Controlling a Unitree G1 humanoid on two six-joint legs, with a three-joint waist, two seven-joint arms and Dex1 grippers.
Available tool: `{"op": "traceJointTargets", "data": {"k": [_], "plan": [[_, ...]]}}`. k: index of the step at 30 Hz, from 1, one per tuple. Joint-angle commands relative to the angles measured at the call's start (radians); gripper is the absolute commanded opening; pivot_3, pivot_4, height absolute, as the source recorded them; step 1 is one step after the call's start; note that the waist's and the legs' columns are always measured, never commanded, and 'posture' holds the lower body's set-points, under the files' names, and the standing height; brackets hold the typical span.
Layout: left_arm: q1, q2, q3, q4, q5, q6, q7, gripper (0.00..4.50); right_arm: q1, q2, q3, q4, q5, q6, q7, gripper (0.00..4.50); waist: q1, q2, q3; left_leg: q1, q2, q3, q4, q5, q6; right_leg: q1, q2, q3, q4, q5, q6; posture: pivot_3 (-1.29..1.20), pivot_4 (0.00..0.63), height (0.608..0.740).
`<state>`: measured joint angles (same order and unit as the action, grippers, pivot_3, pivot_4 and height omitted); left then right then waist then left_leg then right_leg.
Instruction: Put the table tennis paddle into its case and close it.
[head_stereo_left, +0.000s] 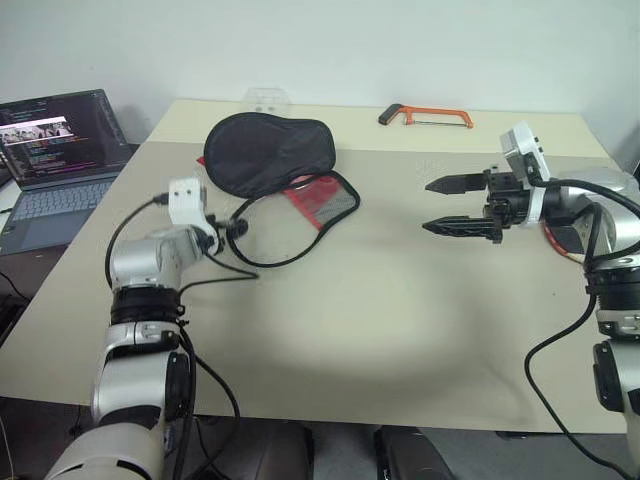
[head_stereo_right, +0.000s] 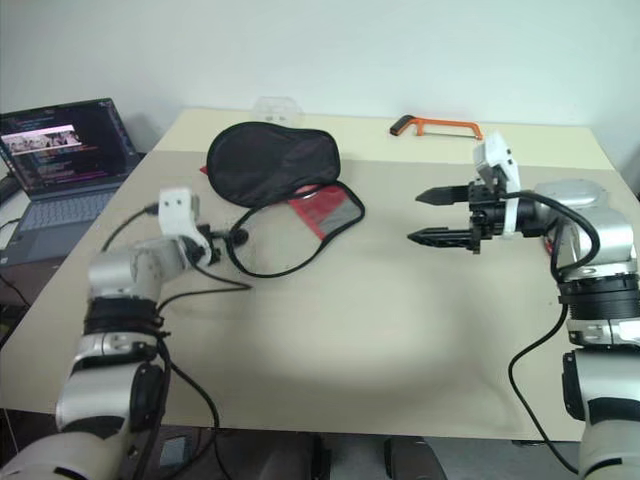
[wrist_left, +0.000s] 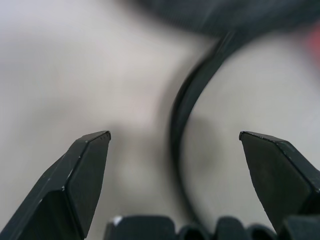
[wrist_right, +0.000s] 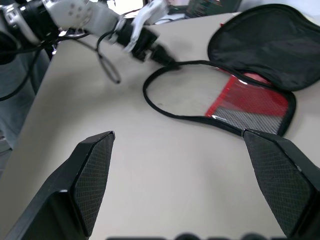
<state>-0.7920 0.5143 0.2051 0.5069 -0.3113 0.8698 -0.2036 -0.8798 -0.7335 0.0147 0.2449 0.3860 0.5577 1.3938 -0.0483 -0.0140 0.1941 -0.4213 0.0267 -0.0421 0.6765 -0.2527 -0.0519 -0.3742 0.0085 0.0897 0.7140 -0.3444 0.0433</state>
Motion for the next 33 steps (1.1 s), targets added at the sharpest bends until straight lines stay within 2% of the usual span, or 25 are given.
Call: {"op": "traceJointTargets", "data": {"k": [1,13,16,22,27,33], "plan": [[0.019,-0.008,0.011,-0.038,0.006,0.024,0.004,4.50,-0.003,-0.009,-0.029,-0.034,0.032,0.006,-0.007,4.48,0.000,0.000,0.000,0.000,0.000,0.000,0.000,0.000,0.000,0.000,0.000,0.000,0.000,0.000,0.000,0.00,0.150,0.740],[-0.026,-0.092,-0.041,-0.055,0.028,0.017,-0.051,4.50,-0.033,-0.004,-0.010,0.001,0.028,-0.012,-0.004,4.48,0.026,0.000,0.000,0.000,-0.002,-0.001,0.001,0.000,0.000,0.002,-0.001,-0.001,-0.001,0.000,0.000,0.00,0.150,0.740],[-0.036,-0.103,-0.041,-0.054,0.039,0.017,-0.046,3.92,-0.035,-0.005,-0.011,0.003,0.027,-0.015,-0.004,4.50,0.026,0.000,0.000,0.000,-0.002,-0.001,0.001,0.000,0.000,0.002,-0.001,-0.001,-0.001,0.000,0.000,0.00,0.150,0.740],[-0.040,-0.105,-0.051,-0.070,0.044,0.024,-0.064,1.82,-0.037,-0.008,-0.013,0.007,0.024,-0.021,-0.006,4.50,0.023,0.000,0.000,0.000,-0.001,-0.001,0.001,0.000,0.000,0.002,-0.001,-0.001,-0.001,0.000,0.000,0.00,0.150,0.740],[-0.024,-0.058,-0.095,-0.134,0.046,0.052,-0.145,0.05,-0.037,-0.015,-0.017,0.010,0.023,-0.023,-0.006,4.50,0.022,0.000,0.000,0.000,-0.002,-0.001,0.001,0.000,0.000,0.001,-0.001,-0.001,-0.001,0.000,0.000,0.00,0.150,0.740],[0.044,0.118,-0.247,-0.348,-0.022,0.070,-0.502,0.05,-0.038,-0.022,-0.018,0.014,0.021,-0.025,-0.008,4.50,0.015,0.000,0.000,0.000,-0.001,0.000,0.000,0.000,-0.001,0.001,0.000,0.000,-0.001,0.000,0.000,0.00,0.150,0.740]]}}
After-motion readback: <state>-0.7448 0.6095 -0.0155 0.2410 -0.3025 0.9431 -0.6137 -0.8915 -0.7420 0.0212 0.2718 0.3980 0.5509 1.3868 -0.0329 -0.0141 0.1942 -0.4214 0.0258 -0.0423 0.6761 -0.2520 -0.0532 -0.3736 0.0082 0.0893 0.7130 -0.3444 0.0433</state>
